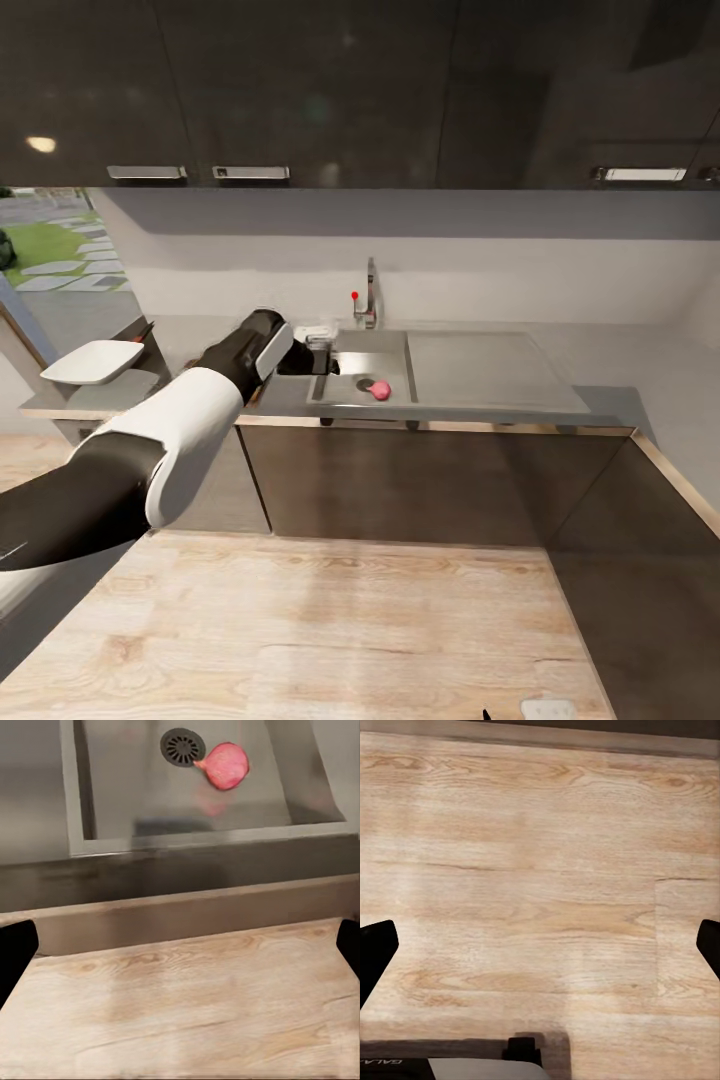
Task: In the kitchen, take the Vidalia onion out of the sink, dice it on the chopping board with the paring knife, put the diced onion into the bowl on the countertop, then place both the paring knife and the chopping board into the sink.
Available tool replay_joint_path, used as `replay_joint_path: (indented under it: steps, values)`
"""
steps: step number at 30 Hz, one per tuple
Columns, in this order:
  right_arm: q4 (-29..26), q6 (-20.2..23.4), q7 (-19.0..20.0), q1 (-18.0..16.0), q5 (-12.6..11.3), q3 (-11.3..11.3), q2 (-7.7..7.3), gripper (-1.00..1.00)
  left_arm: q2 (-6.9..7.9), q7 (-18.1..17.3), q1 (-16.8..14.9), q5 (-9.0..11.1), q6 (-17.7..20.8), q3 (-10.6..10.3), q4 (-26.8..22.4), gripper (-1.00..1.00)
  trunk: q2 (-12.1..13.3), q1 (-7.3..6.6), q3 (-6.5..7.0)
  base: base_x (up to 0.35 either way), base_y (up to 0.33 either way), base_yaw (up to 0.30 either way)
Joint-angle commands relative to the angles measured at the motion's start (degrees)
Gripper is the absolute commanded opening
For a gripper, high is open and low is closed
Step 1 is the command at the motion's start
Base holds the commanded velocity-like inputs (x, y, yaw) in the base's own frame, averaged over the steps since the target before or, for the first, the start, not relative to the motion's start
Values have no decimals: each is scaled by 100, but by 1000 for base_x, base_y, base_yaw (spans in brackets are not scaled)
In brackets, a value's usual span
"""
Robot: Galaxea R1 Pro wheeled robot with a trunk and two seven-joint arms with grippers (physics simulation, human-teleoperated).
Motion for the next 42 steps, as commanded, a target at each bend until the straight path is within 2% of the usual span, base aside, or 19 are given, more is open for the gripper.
replay_joint_path:
  steps: [1,4,12,27,42]
  values:
    - [3,-22,26,-5,52,-50,3,100,8,6,101,31,5,-45,-4,100,-12,3,-11,0,0,0]
    - [3,-22,26,-5,50,-51,-5,100,12,17,272,28,-6,-45,-18,100,-12,3,-11,8,-7,0]
    - [3,-22,18,-5,46,-60,-22,100,13,22,456,22,-15,-45,7,100,-12,3,-11,152,-164,0]
    - [3,-21,17,-5,44,-60,-13,100,17,23,493,4,-17,-49,8,100,-12,3,-11,227,-231,0]
    - [-5,-13,13,-5,43,-60,3,100,90,29,521,-29,-18,-63,53,100,-12,3,-18,282,-153,0]
